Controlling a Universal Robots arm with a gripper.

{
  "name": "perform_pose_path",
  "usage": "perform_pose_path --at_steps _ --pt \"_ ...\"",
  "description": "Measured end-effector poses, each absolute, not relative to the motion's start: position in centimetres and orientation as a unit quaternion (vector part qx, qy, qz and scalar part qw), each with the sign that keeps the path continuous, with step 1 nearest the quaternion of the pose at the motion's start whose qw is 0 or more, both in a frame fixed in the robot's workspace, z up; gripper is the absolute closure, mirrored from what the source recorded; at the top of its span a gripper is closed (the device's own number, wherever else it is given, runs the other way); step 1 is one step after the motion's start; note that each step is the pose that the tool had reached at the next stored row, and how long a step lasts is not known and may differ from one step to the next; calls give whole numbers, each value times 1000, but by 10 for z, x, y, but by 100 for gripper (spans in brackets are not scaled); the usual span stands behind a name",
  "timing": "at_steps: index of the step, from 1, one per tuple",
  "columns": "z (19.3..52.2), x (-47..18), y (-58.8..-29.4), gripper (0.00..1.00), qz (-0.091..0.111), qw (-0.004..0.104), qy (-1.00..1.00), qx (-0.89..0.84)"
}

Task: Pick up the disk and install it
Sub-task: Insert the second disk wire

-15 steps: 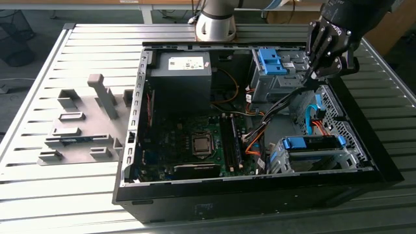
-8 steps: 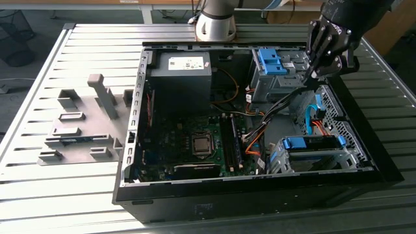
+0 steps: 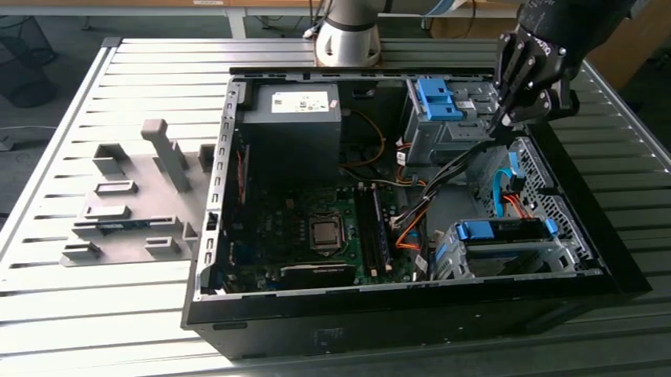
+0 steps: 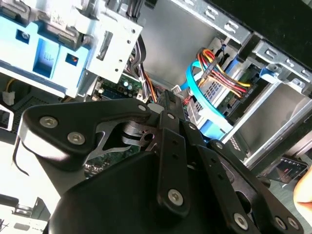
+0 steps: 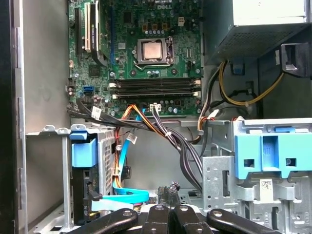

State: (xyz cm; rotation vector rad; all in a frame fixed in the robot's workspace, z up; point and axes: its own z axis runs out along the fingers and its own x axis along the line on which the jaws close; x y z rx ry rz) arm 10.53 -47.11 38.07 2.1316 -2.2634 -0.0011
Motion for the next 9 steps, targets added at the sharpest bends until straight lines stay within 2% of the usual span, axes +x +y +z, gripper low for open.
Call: perform_pose_path --at_steps 9 --pt "381 105 -472 89 0 16 -728 686"
